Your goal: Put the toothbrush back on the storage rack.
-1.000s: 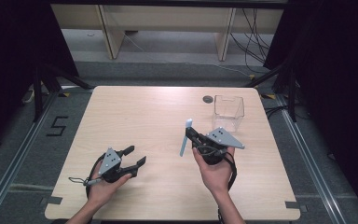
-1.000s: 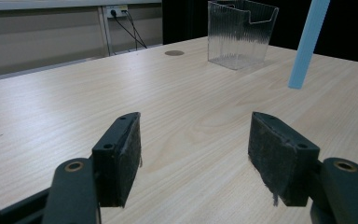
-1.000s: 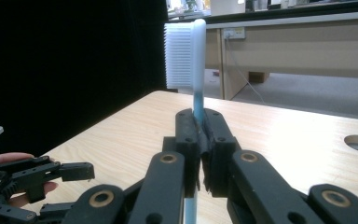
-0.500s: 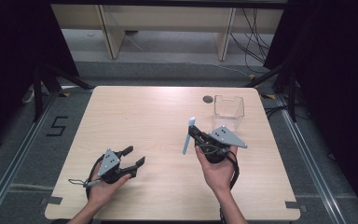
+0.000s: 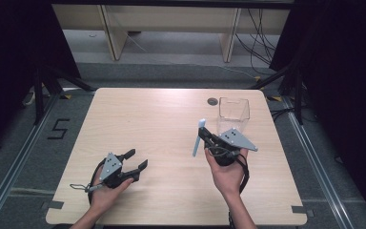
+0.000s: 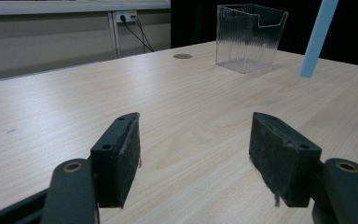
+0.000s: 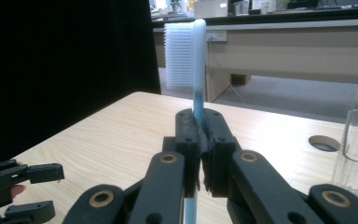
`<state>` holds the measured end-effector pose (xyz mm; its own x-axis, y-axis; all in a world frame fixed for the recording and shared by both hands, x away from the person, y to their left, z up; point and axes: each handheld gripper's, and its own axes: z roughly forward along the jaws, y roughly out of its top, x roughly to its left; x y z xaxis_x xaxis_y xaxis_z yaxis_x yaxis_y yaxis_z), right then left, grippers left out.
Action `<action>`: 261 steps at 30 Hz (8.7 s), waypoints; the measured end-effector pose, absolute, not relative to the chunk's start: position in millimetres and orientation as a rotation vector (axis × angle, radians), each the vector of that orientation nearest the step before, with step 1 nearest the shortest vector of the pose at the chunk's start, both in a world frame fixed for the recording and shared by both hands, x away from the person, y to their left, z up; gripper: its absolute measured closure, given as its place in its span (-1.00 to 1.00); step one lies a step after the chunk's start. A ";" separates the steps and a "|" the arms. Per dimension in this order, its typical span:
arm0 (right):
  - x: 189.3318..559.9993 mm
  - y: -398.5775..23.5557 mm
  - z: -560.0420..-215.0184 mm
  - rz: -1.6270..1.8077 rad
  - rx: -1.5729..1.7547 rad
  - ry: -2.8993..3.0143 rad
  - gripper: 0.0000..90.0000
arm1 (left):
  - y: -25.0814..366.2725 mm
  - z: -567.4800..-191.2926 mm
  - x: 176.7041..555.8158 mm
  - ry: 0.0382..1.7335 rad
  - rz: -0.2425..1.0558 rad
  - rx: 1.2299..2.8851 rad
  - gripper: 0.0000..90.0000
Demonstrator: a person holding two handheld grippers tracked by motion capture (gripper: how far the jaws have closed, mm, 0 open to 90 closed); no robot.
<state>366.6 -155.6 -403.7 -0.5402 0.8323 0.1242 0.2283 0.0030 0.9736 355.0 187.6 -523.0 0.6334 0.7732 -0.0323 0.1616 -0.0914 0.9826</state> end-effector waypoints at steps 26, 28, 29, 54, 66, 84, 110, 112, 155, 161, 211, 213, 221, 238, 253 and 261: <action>378.4 -180.4 -397.1 1.491 1.118 1.722 0.92 | 188.8 -524.2 357.0 0.794 0.600 1.577 -0.27; 378.5 -180.5 -396.5 1.499 1.129 1.729 0.92 | 188.7 -524.1 357.0 0.794 0.600 1.577 -0.27; 379.5 -181.7 -395.6 1.504 1.131 1.717 0.92 | 188.7 -524.1 357.0 0.795 0.601 1.578 -0.27; 389.1 -201.4 -379.0 1.466 1.130 1.647 0.92 | 188.2 -523.9 356.2 0.795 0.602 1.580 -0.26; 394.1 -207.8 -371.1 1.455 1.134 1.623 0.92 | 189.0 -523.0 354.9 0.807 0.606 1.598 -0.26; 401.8 -218.5 -361.1 1.445 1.141 1.586 0.92 | 188.8 -523.1 354.8 0.806 0.603 1.594 -0.26; 413.4 -236.3 -349.5 1.415 1.163 1.514 0.92 | 188.9 -523.1 354.9 0.806 0.601 1.594 -0.26; 414.5 -238.2 -348.5 1.411 1.156 1.517 0.92 | 188.9 -523.2 354.9 0.806 0.601 1.593 -0.26; 453.3 -272.4 -355.0 1.298 1.244 1.417 0.92 | 189.5 -523.2 355.0 0.808 0.597 1.591 -0.25; 456.9 -275.6 -358.5 1.272 1.250 1.413 0.92 | 189.5 -523.1 355.1 0.809 0.597 1.591 -0.25; 470.8 -285.4 -385.2 1.220 1.316 1.415 0.92 | 189.7 -523.2 355.0 0.810 0.595 1.587 -0.25; 471.1 -286.2 -386.8 1.214 1.313 1.427 0.91 | 189.8 -523.2 355.0 0.810 0.595 1.587 -0.25; 471.6 -286.7 -392.8 1.207 1.327 1.432 0.91 | 190.0 -523.2 354.9 0.811 0.596 1.586 -0.26; 472.7 -285.7 -409.2 1.187 1.340 1.455 0.91 | 189.7 -523.2 354.7 0.810 0.594 1.587 -0.26; 473.8 -285.2 -422.8 1.175 1.363 1.475 0.92 | 189.6 -523.2 354.8 0.810 0.595 1.589 -0.26; 474.3 -282.6 -430.3 1.179 1.412 1.480 0.91 | 189.5 -523.2 354.9 0.810 0.595 1.589 -0.25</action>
<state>474.3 -282.6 -430.3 -0.0985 0.9927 0.0695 0.2897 -0.0382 0.9564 354.9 189.5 -523.2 0.6271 0.7765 -0.0612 0.1737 -0.0628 0.9828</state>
